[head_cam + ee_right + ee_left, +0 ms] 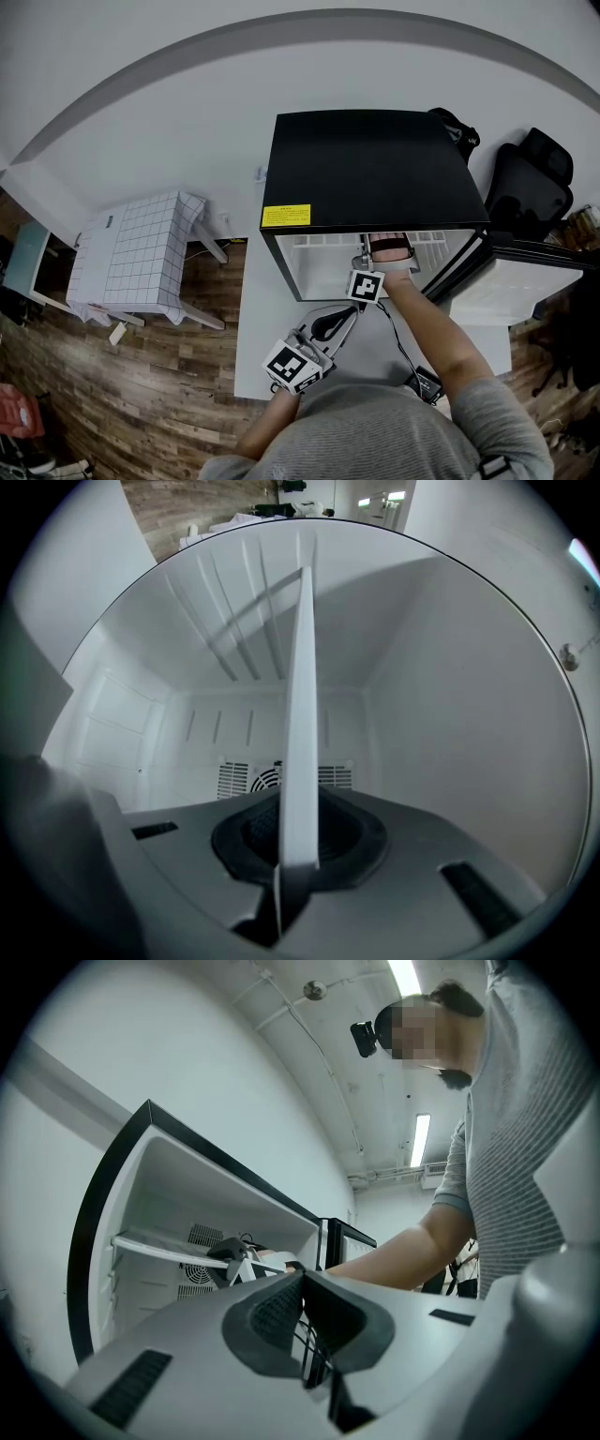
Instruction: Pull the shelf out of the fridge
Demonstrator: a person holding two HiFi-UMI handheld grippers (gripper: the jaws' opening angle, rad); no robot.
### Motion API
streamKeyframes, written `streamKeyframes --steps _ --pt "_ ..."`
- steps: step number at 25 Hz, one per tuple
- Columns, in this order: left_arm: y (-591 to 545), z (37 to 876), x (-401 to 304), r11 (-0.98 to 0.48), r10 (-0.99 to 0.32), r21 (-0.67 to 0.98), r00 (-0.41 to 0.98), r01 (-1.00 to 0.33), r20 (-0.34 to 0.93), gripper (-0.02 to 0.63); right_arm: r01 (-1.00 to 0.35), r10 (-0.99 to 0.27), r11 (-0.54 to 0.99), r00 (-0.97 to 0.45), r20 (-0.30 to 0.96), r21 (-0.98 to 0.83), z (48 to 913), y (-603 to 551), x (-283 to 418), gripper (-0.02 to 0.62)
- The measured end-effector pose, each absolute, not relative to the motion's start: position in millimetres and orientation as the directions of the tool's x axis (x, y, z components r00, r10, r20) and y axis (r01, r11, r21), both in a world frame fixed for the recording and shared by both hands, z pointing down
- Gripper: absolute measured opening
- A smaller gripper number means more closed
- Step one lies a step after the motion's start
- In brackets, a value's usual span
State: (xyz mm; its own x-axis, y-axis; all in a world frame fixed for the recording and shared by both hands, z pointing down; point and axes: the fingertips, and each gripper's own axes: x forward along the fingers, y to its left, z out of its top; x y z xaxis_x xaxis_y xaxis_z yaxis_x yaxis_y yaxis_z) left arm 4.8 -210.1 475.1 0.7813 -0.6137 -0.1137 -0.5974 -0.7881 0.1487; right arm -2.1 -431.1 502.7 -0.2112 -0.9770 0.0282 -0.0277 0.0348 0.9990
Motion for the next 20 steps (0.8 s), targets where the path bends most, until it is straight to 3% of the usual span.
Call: streamKeyframes --steps 20 --pt "-186 469 16 -0.82 -0.57 0.161 0.812 -0.55 -0.128 0.011 -0.041 -0.98 0.069 -0.189 0.06 0.997 506 -431 -3 0.028"
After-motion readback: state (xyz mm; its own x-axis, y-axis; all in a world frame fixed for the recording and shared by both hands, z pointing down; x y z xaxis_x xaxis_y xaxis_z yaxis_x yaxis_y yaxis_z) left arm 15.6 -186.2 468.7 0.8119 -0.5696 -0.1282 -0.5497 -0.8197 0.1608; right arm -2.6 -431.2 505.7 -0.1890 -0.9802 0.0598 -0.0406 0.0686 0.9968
